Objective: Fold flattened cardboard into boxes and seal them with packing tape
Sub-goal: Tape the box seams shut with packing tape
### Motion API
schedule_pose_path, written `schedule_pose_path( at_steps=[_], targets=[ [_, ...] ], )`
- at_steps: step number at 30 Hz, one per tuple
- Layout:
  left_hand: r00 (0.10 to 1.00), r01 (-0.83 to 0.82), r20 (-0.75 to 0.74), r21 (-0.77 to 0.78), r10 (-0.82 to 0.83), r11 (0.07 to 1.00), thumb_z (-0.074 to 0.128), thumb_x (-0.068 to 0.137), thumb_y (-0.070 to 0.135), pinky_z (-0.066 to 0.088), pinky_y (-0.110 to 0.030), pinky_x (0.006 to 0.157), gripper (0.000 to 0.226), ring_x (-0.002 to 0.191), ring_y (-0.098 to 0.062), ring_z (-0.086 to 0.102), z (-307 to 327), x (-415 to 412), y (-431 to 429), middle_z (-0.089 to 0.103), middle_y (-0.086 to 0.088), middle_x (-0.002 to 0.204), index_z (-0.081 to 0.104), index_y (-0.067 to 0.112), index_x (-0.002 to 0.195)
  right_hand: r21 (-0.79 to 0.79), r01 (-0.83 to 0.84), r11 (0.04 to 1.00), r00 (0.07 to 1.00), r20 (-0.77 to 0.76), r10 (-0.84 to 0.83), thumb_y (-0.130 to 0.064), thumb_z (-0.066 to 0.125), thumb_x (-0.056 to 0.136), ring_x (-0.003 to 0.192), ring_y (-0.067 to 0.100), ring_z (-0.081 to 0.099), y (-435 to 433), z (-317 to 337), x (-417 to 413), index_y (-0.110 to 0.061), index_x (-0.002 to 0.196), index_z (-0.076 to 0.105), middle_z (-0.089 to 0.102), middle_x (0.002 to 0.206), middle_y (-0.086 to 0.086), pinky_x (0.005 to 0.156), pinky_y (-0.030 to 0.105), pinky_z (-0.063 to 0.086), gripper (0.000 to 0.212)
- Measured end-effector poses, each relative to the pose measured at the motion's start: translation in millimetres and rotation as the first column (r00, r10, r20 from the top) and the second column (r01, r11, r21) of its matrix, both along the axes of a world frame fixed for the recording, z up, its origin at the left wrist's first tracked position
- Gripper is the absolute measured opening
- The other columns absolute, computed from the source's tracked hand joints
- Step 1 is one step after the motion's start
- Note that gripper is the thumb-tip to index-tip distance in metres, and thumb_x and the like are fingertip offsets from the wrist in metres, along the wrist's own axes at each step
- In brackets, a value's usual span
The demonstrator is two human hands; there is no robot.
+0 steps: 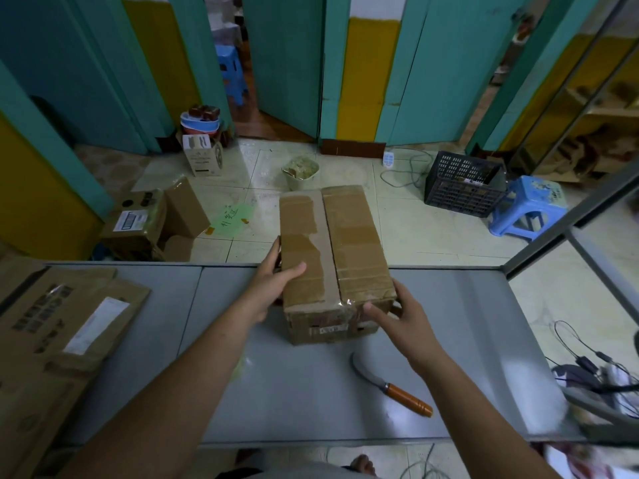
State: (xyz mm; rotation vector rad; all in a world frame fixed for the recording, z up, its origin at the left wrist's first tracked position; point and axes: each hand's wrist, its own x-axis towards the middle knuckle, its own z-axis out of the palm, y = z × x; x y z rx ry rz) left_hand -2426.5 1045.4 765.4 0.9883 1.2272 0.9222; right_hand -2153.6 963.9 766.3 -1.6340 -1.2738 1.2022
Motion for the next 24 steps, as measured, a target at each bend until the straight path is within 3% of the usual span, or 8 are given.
schedule_pose_path(
  at_steps=[2, 5, 8, 11, 15, 19, 22, 24],
  targets=[
    [0.999, -0.045, -0.002, 0.02, 0.045, 0.999, 0.083, 0.091, 0.035, 0.058, -0.038, 0.099, 0.062, 0.123, -0.011, 0.067, -1.3, 2.2, -1.8, 0.072, 0.017, 0.132, 0.056, 0.056, 0.142, 0.051, 0.015, 0.999, 0.999, 0.043, -0.018, -0.042, 0.085, 0.084, 0.118, 0.001, 0.064, -1.6, -2.4, -0.7, -0.035, 0.144, 0.055, 0.068, 0.13, -0.017, 0.1, 0.031, 0.057, 0.067],
    [0.993, -0.092, -0.065, 0.059, 0.096, 0.994, 0.081, 0.093, 0.041, 0.059, -0.033, 0.096, 0.038, 0.119, -0.008, 0.069, -3.1, 6.0, -8.4, 0.075, 0.021, 0.123, 0.065, 0.058, 0.123, 0.048, 0.05, 0.998, 0.997, 0.048, -0.052, -0.046, 0.085, 0.082, 0.119, 0.004, 0.063, -10.1, -6.3, -3.7, -0.03, 0.146, 0.052, 0.065, 0.134, -0.013, 0.094, 0.024, 0.056, 0.074],
    [0.993, -0.081, -0.083, 0.044, 0.084, 0.996, 0.067, 0.102, 0.047, 0.055, -0.022, 0.087, 0.025, 0.117, -0.002, 0.067, -3.2, 1.5, -12.5, 0.072, 0.025, 0.116, 0.067, 0.047, 0.127, 0.029, 0.063, 0.998, 0.997, 0.034, -0.064, -0.05, 0.08, 0.084, 0.124, 0.007, 0.06, -17.4, -8.6, -3.9, -0.032, 0.148, 0.048, 0.062, 0.133, -0.018, 0.088, 0.012, 0.05, 0.073],
    [0.959, -0.107, -0.26, 0.028, 0.11, 0.994, 0.056, 0.108, 0.045, 0.055, -0.034, 0.089, 0.027, 0.107, -0.005, 0.068, -12.9, -20.5, -27.8, 0.073, 0.017, 0.111, 0.074, 0.029, 0.121, 0.029, 0.062, 0.998, 0.997, 0.034, -0.063, -0.055, 0.077, 0.082, 0.124, 0.006, 0.058, -20.8, -6.2, -1.5, -0.035, 0.149, 0.045, 0.058, 0.129, -0.027, 0.084, 0.007, 0.047, 0.076],
    [0.853, -0.053, -0.514, 0.081, 0.087, 0.995, 0.068, 0.104, 0.024, 0.051, -0.035, 0.074, 0.019, 0.082, -0.033, 0.07, -49.8, -63.8, -80.3, 0.072, -0.011, 0.081, 0.07, 0.011, 0.09, -0.005, 0.082, 0.997, 0.995, 0.051, -0.081, -0.046, 0.079, 0.087, 0.137, 0.019, 0.054, -23.8, -6.5, 4.2, -0.028, 0.159, 0.036, 0.054, 0.152, -0.003, 0.104, 0.032, 0.051, 0.086],
    [0.718, 0.073, -0.696, 0.064, -0.008, 0.995, 0.079, 0.094, 0.023, 0.052, -0.03, 0.065, 0.023, 0.066, -0.014, 0.066, -79.2, -90.9, -125.0, 0.067, 0.001, 0.074, 0.061, 0.022, 0.081, 0.121, 0.061, 0.991, 0.967, 0.238, -0.089, -0.055, 0.077, 0.083, 0.146, 0.02, 0.042, -27.1, 1.3, -0.5, -0.031, 0.159, 0.034, 0.04, 0.162, -0.002, 0.117, 0.043, 0.042, 0.091],
    [0.673, 0.154, -0.738, 0.085, -0.042, 0.984, 0.082, 0.091, 0.021, 0.053, -0.032, 0.07, 0.024, 0.073, -0.011, 0.063, -95.2, -94.0, -139.0, 0.063, 0.004, 0.084, 0.059, 0.022, 0.085, 0.377, -0.156, 0.913, 0.9, 0.436, -0.026, -0.06, 0.074, 0.082, 0.151, 0.015, 0.034, -17.6, 13.6, -10.8, -0.037, 0.143, 0.056, 0.046, 0.156, -0.01, 0.121, 0.041, 0.032, 0.067],
    [0.652, 0.175, -0.758, 0.119, -0.024, 0.977, 0.084, 0.089, 0.015, 0.053, -0.038, 0.072, 0.026, 0.077, -0.015, 0.061, -100.9, -94.2, -140.3, 0.06, 0.001, 0.087, 0.058, 0.018, 0.087, 0.413, -0.327, 0.85, 0.836, 0.547, 0.056, -0.055, 0.078, 0.083, 0.151, 0.014, 0.034, -4.7, 17.2, -19.2, -0.037, 0.128, 0.069, 0.054, 0.15, -0.014, 0.121, 0.042, 0.027, 0.049]
  ],
)
